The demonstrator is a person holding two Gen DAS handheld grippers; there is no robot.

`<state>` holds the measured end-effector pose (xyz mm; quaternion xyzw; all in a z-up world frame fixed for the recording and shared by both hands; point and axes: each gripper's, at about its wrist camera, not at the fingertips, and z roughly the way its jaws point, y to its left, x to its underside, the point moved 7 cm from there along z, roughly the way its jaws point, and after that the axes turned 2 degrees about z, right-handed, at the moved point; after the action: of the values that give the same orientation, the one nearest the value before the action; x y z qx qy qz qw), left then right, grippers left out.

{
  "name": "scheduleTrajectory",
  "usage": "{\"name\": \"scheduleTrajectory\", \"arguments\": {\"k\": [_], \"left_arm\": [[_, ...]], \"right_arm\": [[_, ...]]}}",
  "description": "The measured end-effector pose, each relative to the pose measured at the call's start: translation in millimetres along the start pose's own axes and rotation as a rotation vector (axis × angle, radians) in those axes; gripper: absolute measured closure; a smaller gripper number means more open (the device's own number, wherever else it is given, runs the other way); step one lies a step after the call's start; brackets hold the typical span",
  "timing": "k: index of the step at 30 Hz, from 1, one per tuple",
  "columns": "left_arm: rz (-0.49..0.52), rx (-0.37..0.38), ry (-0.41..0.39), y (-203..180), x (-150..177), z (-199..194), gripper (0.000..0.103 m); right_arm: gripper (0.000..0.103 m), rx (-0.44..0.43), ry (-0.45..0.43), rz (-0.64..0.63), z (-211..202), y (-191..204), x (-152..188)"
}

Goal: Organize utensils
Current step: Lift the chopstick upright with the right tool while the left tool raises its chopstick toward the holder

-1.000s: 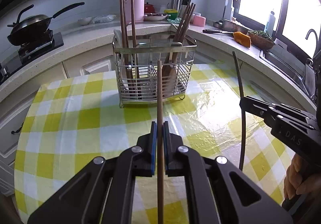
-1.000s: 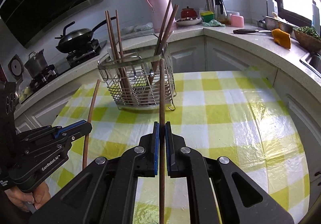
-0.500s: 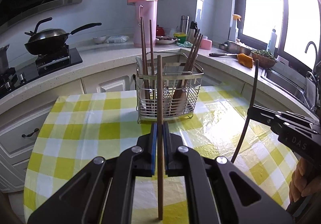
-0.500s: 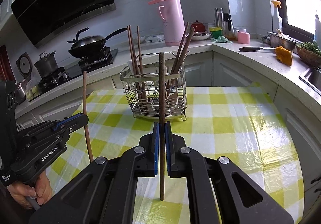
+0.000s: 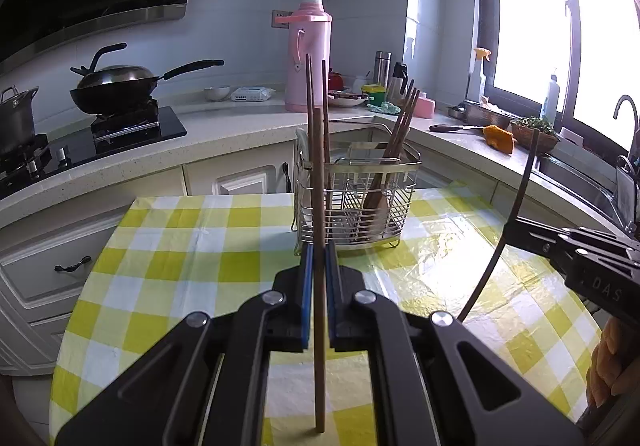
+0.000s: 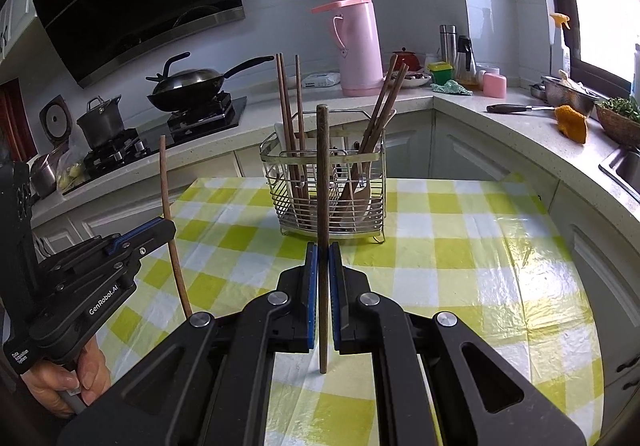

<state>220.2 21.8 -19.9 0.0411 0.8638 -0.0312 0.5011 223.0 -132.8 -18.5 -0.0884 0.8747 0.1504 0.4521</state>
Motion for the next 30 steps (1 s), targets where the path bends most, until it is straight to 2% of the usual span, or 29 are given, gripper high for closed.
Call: {"name": "scheduleTrajectory", "arguments": {"k": [12,16,25,30], "left_arm": [[0.003,-0.009,-0.008,0,-4,0,0.097],[-0.001,-0.003,-0.011,-1,-15,1,0.097],[0.015,0.000,-0.040,-3,-46,7,0.097],[0.018,-0.004,-0.057,0,-71,13,0.097]], "right_arm": [[0.096,0.003,-0.004,0.001,0,-2,-2],[0.097,0.008,-0.014,-0.007,0,-1,-9],[0.097,0.027,-0.055,-0.040,-2,-3,-43],[0.097,0.025,-0.069,-0.018,-2,-14,-67]]}}
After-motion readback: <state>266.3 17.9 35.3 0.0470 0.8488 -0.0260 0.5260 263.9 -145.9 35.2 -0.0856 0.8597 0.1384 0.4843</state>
